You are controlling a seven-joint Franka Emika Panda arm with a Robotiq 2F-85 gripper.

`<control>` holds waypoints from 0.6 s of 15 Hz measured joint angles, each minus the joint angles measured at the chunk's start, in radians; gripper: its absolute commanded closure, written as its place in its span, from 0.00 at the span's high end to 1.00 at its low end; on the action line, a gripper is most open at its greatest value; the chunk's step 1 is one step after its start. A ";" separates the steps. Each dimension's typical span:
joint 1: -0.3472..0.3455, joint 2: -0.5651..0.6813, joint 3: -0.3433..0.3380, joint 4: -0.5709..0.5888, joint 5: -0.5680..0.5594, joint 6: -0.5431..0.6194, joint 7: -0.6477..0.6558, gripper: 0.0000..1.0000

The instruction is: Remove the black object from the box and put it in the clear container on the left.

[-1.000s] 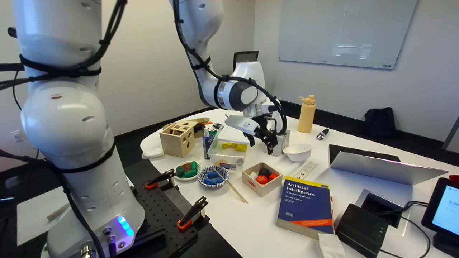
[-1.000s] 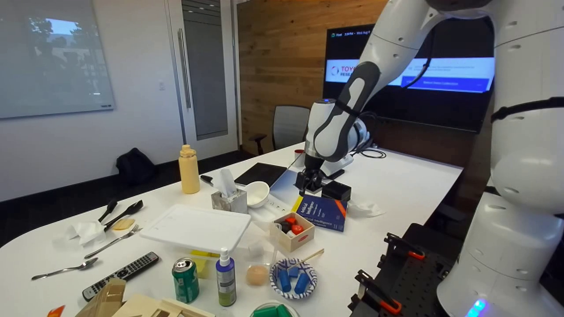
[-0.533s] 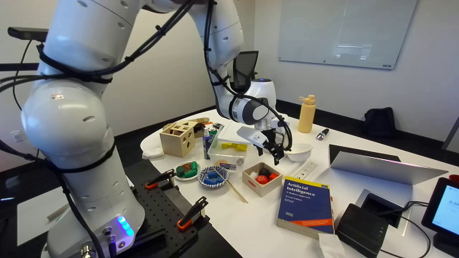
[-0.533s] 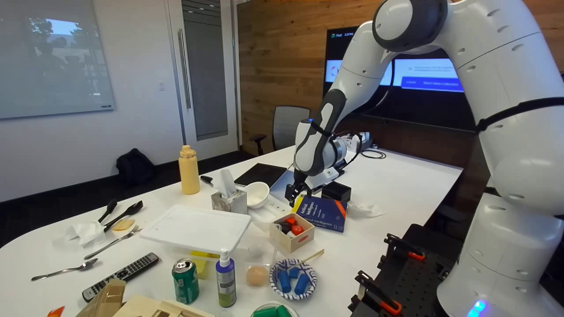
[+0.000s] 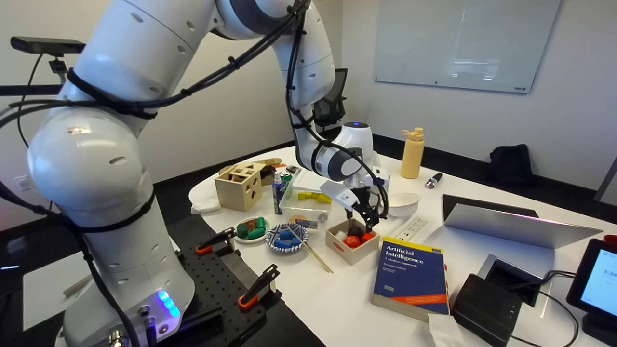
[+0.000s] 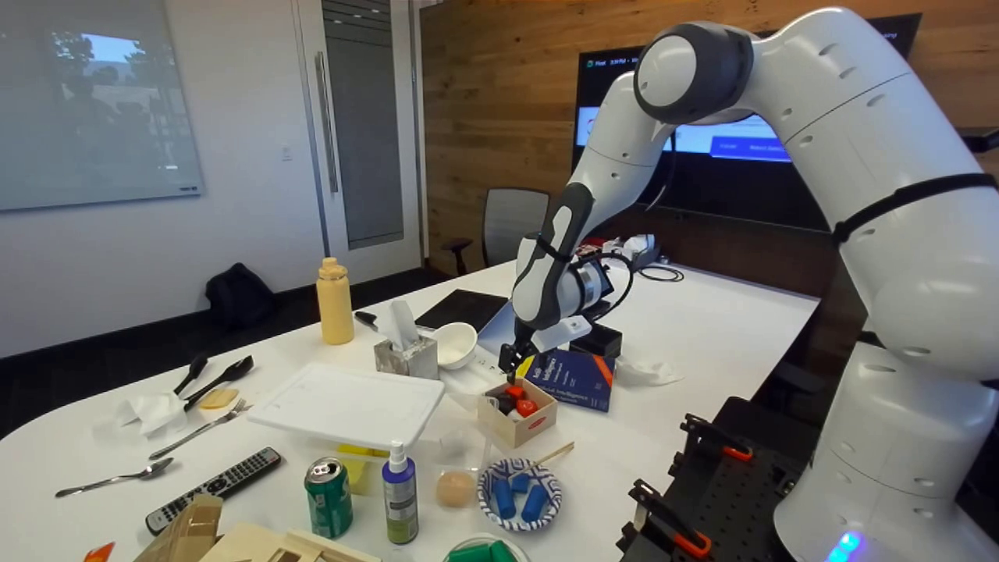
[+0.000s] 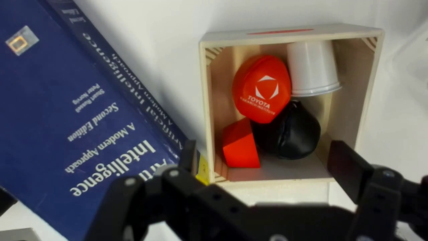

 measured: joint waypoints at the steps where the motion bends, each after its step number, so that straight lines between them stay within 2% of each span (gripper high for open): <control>1: -0.006 0.014 0.012 0.011 0.009 0.000 -0.001 1.00; 9: -0.015 0.122 0.035 0.105 0.023 0.000 -0.001 1.00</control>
